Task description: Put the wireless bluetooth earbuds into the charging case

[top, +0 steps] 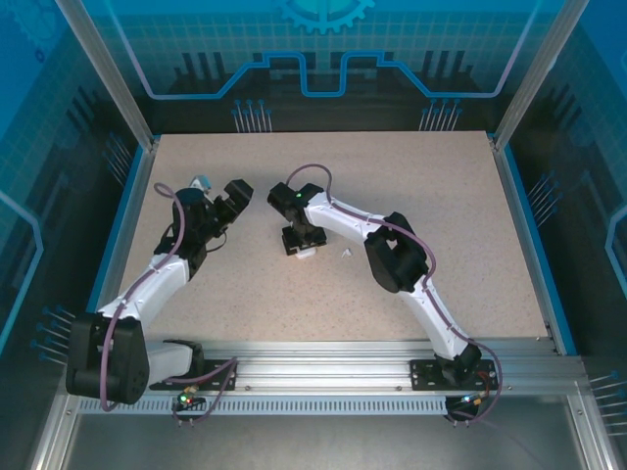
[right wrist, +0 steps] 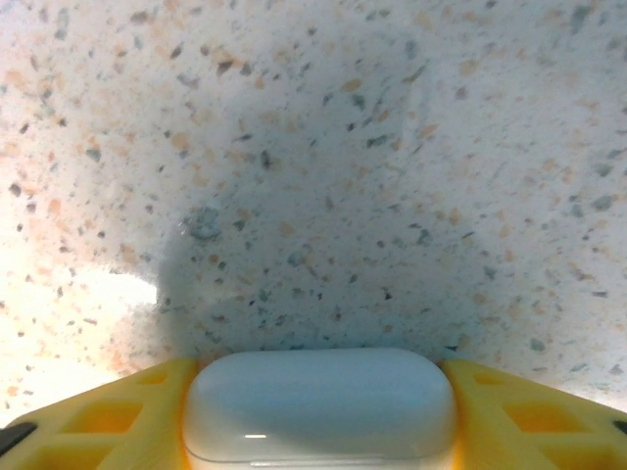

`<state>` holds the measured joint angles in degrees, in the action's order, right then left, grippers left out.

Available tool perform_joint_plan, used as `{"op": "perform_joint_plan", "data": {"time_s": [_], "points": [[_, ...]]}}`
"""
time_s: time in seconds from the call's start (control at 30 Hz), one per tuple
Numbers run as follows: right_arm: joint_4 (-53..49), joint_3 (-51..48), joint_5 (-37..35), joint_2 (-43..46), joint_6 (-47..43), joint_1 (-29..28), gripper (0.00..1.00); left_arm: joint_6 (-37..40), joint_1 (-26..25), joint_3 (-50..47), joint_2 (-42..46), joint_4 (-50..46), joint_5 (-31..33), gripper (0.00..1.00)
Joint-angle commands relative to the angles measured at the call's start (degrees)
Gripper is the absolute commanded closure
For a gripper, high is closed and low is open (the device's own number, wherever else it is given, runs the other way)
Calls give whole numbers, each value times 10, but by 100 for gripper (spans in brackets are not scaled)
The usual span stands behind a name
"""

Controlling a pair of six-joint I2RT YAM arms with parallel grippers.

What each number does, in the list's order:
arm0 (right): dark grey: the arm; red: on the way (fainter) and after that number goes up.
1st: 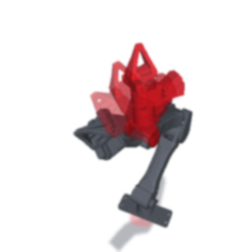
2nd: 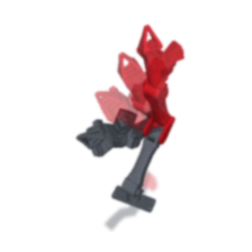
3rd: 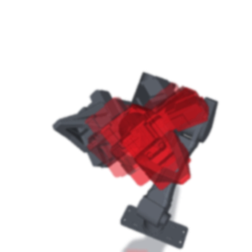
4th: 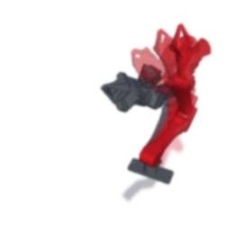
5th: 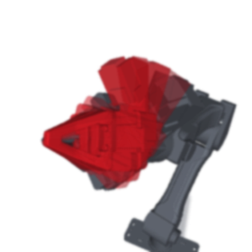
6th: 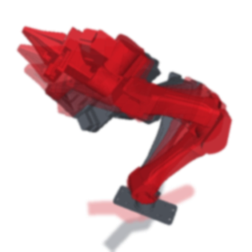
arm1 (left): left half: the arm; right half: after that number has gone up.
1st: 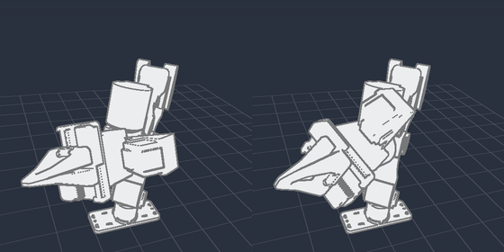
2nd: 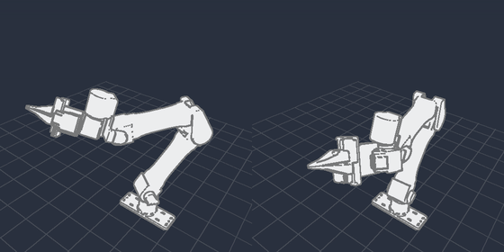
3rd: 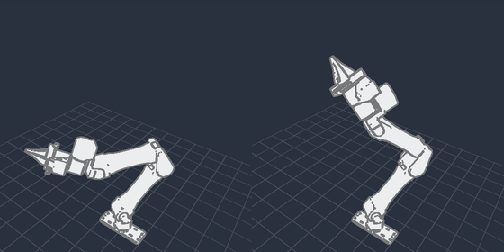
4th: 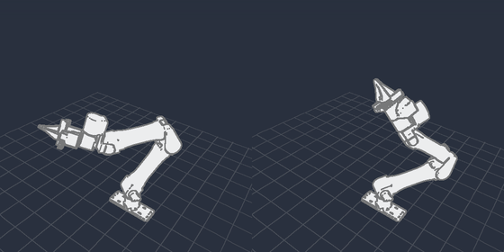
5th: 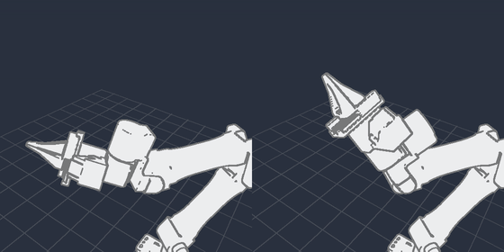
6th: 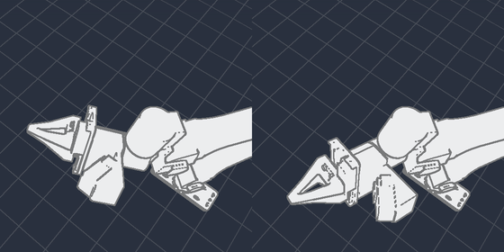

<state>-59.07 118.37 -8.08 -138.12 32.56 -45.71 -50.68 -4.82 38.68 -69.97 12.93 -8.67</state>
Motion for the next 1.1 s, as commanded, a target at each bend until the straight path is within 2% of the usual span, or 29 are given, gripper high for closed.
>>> {"op": "perform_joint_plan", "data": {"time_s": [0.0, 0.07, 0.23, 0.33, 0.7, 0.9, 1.07], "points": [[-25, -9, 38, 11, 17, 3, 48, -2, -17, -21, -10, 13, -3, 1], [-16, -5, 35, 19, 34, 13, 50, -12, -34, -35, -18, 28, 12, 1], [5, 8, 57, 38, 94, 44, 51, -33, -81, -106, -52, 148, 68, 1], [18, 12, 73, 44, 130, 61, 50, -47, -99, -137, -93, 238, 65, 1], [44, 30, 135, 17, 232, 113, 50, -11, -176, -185, -251, 483, 75, 2], [48, 41, 164, 12, 251, 118, 50, -11, -201, -155, -350, 577, 44, 10], [52, 41, 182, 13, 262, 120, 50, -19, -217, -132, -399, 618, 52, 18]]}}
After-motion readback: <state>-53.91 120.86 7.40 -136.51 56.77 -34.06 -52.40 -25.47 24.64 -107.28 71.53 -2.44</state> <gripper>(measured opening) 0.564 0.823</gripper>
